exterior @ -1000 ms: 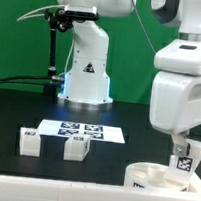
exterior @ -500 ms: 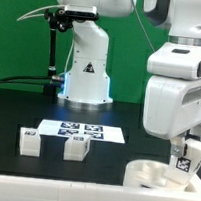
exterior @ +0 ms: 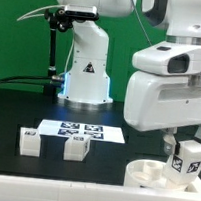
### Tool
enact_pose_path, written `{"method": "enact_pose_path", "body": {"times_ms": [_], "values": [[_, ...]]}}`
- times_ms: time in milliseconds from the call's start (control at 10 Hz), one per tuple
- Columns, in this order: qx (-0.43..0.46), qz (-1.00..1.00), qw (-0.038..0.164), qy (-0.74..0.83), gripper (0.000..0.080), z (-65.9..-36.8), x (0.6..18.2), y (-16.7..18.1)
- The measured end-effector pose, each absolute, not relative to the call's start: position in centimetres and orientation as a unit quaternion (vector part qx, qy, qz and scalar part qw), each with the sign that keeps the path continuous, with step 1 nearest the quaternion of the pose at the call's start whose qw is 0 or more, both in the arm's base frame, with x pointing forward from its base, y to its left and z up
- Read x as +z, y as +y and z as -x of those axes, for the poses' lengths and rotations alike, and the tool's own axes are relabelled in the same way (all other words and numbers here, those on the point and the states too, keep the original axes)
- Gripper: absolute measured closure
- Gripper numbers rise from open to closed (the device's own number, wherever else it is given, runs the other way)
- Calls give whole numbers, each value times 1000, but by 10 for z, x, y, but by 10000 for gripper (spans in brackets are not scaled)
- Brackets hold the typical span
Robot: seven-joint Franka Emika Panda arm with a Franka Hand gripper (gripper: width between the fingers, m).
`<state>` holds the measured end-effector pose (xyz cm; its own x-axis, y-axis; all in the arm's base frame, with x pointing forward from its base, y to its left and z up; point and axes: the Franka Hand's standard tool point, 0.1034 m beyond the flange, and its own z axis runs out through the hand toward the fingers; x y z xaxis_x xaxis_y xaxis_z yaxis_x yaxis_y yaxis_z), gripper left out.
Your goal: Assemble stool
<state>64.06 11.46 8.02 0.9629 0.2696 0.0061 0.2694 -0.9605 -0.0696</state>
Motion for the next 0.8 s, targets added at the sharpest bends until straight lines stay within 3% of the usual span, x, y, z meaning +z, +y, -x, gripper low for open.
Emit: {"method": "enact_pose_path", "body": {"times_ms": [400,800], "values": [[7,982,28,185,462,-641,80,112],[11,959,26,283,462,-640,80,112]]}}
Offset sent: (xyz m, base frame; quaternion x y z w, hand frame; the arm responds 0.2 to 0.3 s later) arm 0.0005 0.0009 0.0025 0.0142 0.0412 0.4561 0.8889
